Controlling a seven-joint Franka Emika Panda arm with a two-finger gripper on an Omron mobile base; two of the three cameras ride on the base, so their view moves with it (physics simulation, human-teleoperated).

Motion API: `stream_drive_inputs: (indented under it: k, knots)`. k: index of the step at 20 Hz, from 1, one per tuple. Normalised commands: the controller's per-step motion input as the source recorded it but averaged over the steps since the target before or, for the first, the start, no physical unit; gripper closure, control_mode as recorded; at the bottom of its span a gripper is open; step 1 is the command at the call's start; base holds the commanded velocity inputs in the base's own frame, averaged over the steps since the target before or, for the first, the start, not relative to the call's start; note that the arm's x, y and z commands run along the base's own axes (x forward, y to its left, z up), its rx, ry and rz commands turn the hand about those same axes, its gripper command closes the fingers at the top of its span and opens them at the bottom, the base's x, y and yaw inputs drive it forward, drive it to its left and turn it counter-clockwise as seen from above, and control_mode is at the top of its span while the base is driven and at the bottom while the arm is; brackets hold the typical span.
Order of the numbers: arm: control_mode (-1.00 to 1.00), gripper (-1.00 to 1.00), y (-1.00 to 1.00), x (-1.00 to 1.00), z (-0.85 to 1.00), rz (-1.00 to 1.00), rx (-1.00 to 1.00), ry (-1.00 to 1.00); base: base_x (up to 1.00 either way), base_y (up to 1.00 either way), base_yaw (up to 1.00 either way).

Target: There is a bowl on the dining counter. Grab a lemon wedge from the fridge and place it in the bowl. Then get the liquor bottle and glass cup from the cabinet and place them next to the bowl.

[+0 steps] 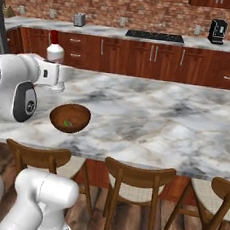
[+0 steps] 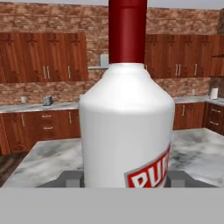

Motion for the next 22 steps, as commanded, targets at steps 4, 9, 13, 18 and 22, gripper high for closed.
stream_drive_inputs:
  k: [4,9,13,18,22]
  knots:
    - [-1.00,1.00,-0.42,1.00,-0.31,0.17,0.00,0.18,0.00,0.00,0.00]
    - [-1.00,1.00,-0.56,0.98,-0.62,0.27,0.00,0.22,0.00,0.00,0.00]
    - [-1.00,1.00,-0.56,0.79,-0.76,0.37,0.00,0.03,0.00,0.00,0.00]
    - [-1.00,1.00,-0.47,0.77,-0.83,0.39,0.00,0.00,0.00,0.00,0.00]
    - [-1.00,1.00,-0.04,0.59,-0.99,0.36,0.00,0.00,0.00,0.00,0.00]
